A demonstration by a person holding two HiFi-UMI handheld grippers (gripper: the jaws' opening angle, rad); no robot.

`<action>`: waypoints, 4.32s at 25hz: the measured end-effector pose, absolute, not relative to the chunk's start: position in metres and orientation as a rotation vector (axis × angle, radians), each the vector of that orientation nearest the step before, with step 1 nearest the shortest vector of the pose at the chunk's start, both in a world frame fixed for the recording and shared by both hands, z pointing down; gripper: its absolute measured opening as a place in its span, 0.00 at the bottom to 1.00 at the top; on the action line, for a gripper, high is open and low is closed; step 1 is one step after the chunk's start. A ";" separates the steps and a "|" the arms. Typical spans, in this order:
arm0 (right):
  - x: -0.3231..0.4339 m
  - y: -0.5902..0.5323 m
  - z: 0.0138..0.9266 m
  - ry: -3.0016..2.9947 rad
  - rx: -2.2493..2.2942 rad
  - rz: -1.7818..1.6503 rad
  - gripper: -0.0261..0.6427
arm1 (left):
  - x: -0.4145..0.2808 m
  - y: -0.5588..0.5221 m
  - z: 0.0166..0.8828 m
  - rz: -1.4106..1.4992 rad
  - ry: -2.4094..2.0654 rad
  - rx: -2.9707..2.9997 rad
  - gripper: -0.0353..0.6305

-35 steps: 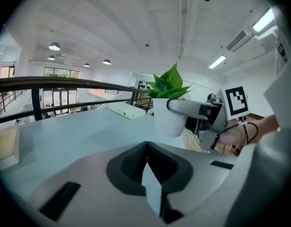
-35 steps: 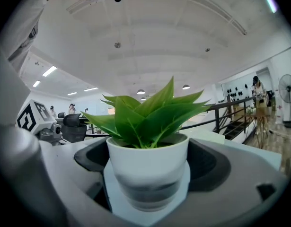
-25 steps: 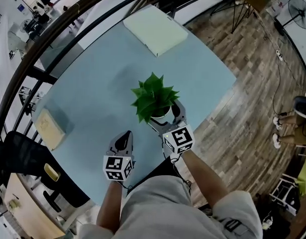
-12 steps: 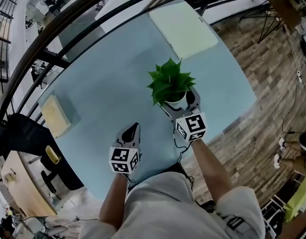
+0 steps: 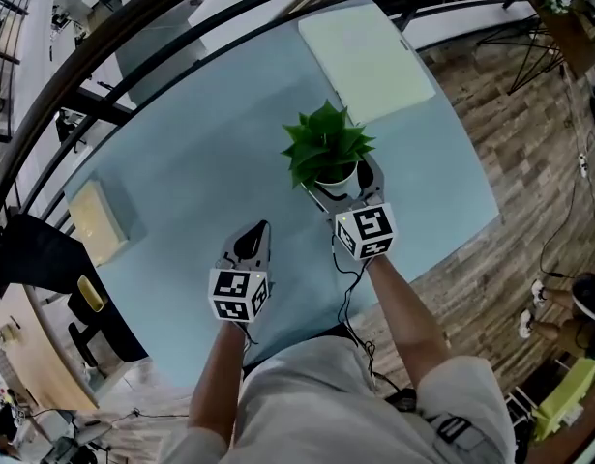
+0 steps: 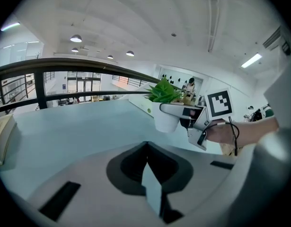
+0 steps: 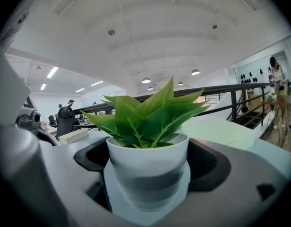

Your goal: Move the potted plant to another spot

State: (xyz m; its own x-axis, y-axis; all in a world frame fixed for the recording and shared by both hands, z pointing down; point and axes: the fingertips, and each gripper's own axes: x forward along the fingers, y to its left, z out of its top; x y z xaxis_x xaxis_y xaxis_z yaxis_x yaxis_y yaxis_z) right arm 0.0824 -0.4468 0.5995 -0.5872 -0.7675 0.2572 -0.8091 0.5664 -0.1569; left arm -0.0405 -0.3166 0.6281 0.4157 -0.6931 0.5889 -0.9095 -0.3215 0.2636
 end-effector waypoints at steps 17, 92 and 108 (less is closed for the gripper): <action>0.084 -0.496 0.635 -2.593 1.318 0.386 0.80 | -0.031 -0.331 0.650 0.459 -1.357 2.015 0.07; 0.116 -0.280 0.654 -2.319 1.296 0.387 0.04 | -0.036 -0.238 0.644 0.381 -1.287 2.026 0.07; 0.074 -0.180 0.537 -2.364 1.499 0.315 0.04 | -0.079 -0.159 0.557 0.281 -1.308 2.245 0.07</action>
State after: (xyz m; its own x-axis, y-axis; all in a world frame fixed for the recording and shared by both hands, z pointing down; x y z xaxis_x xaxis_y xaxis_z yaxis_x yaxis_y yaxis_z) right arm 0.0740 -0.1801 0.5366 -0.3961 -0.8342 0.3836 -0.9056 0.4239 -0.0133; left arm -0.0787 -0.1593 0.5569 0.5114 -0.7474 0.4241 -0.8556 -0.3967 0.3324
